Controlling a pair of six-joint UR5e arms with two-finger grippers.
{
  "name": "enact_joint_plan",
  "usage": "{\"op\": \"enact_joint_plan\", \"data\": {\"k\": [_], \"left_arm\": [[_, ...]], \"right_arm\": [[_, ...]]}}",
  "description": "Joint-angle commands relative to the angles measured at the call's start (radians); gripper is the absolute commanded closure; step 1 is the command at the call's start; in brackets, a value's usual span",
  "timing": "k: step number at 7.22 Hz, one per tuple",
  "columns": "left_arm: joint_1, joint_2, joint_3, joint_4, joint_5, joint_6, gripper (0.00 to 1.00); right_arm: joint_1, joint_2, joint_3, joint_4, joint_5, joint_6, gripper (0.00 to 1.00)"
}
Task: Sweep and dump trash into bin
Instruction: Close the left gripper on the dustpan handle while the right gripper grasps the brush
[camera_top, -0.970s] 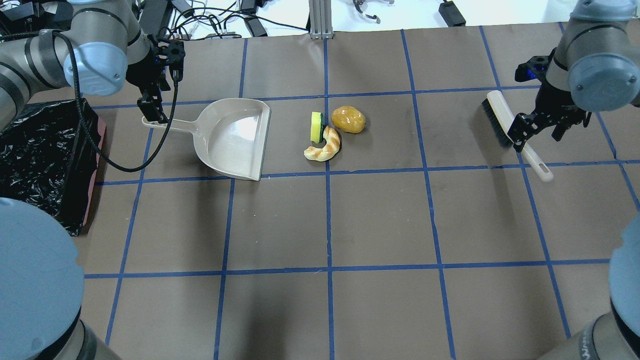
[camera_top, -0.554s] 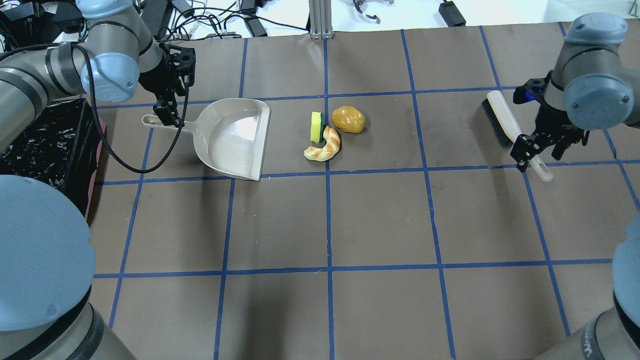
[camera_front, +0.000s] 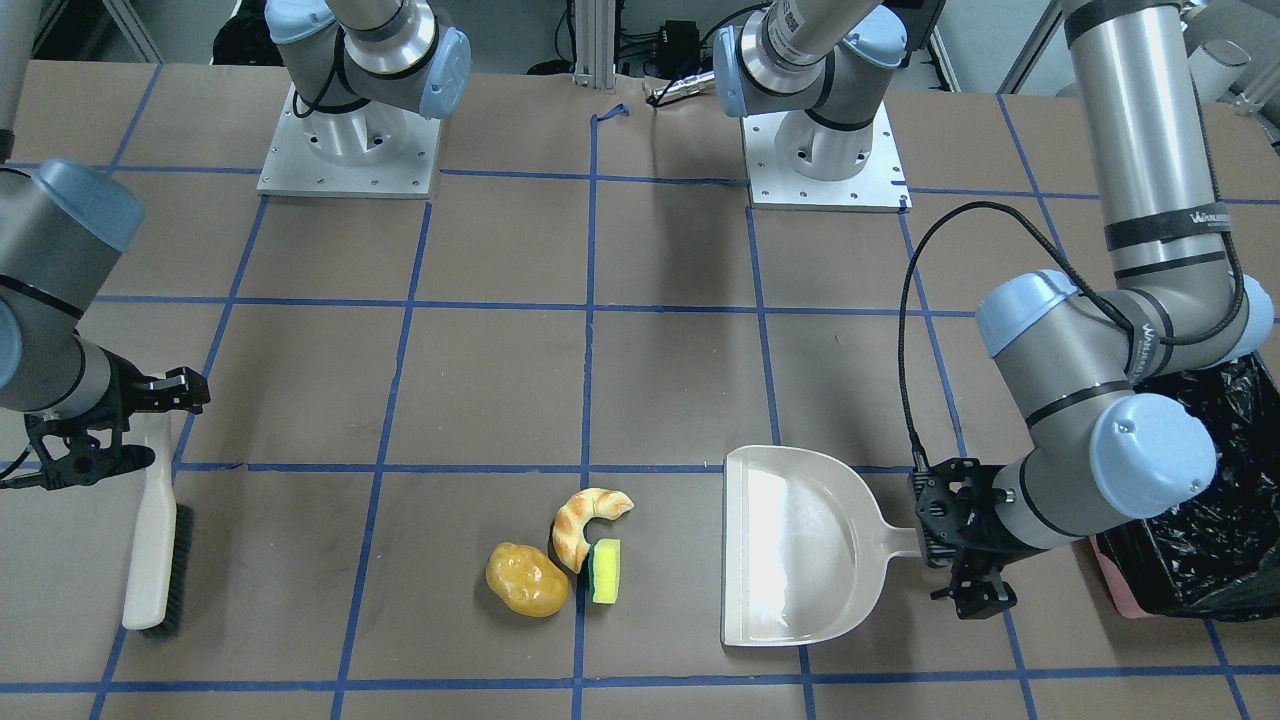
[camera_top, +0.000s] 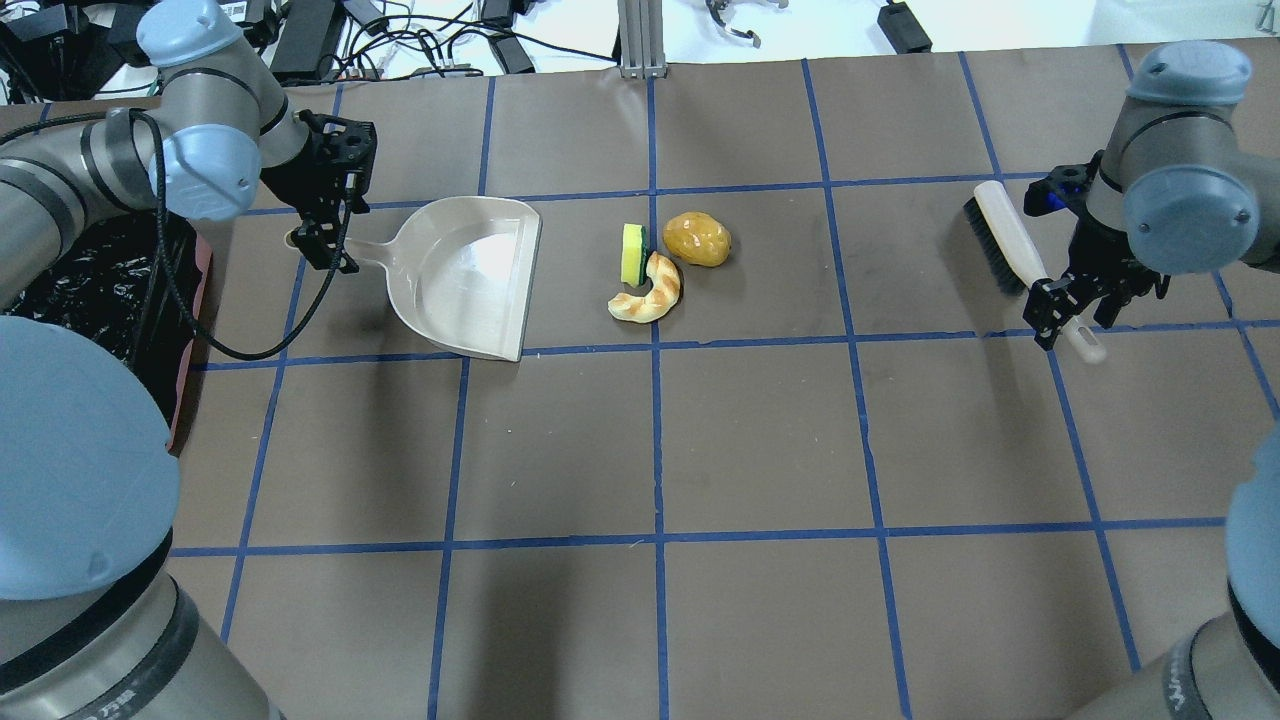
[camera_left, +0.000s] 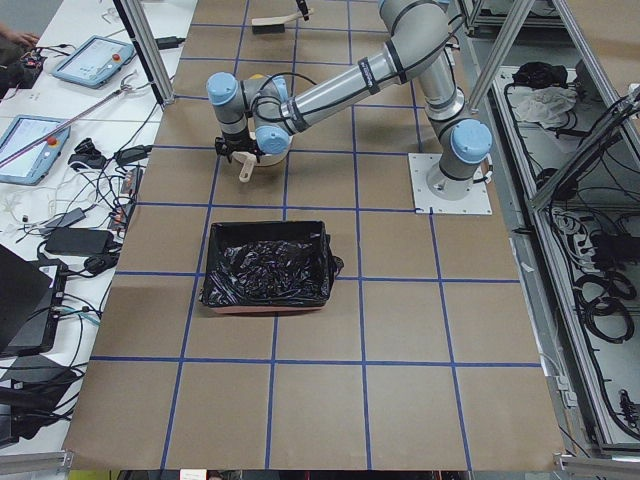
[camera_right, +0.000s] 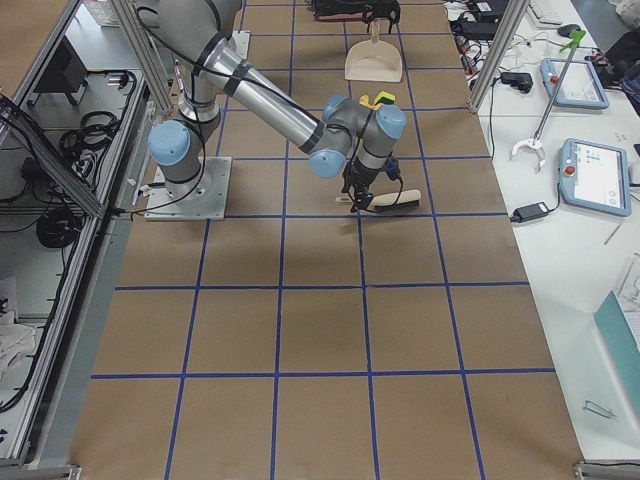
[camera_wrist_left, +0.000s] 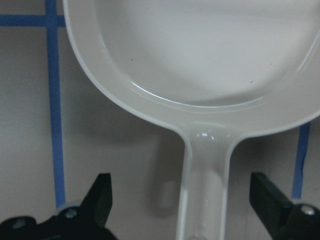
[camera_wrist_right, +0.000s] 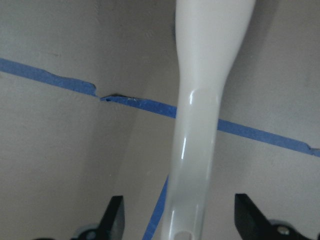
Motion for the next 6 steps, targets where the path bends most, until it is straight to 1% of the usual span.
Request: {"op": "enact_joint_plan", "data": {"k": [1, 2, 3, 4, 5, 6], "left_arm": [[-0.007, 0.011, -0.022, -0.006, -0.003, 0.005, 0.03], [-0.029, 0.026, -0.034, -0.006, 0.003, -0.002, 0.03], [-0.037, 0.02, -0.039, -0.006, 0.006, -0.004, 0.02], [-0.035, 0.008, -0.042, 0.003, 0.017, -0.001, 0.01], [-0.035, 0.003, -0.042, 0.011, 0.044, -0.001, 0.01], [-0.038, -0.008, -0.044, 0.011, 0.032, -0.005, 0.02]], "right_arm": [[0.0, 0.002, 0.0, 0.004, -0.001, -0.002, 0.57], [0.0, 0.002, 0.0, 0.009, -0.001, -0.002, 0.73], [0.0, 0.002, 0.0, 0.012, -0.001, -0.001, 0.82], [0.0, 0.001, -0.001, 0.006, -0.001, 0.001, 0.87], [0.0, -0.002, -0.01, 0.009, -0.001, 0.009, 0.88], [0.003, -0.013, -0.018, 0.014, -0.004, 0.035, 0.87]]}}
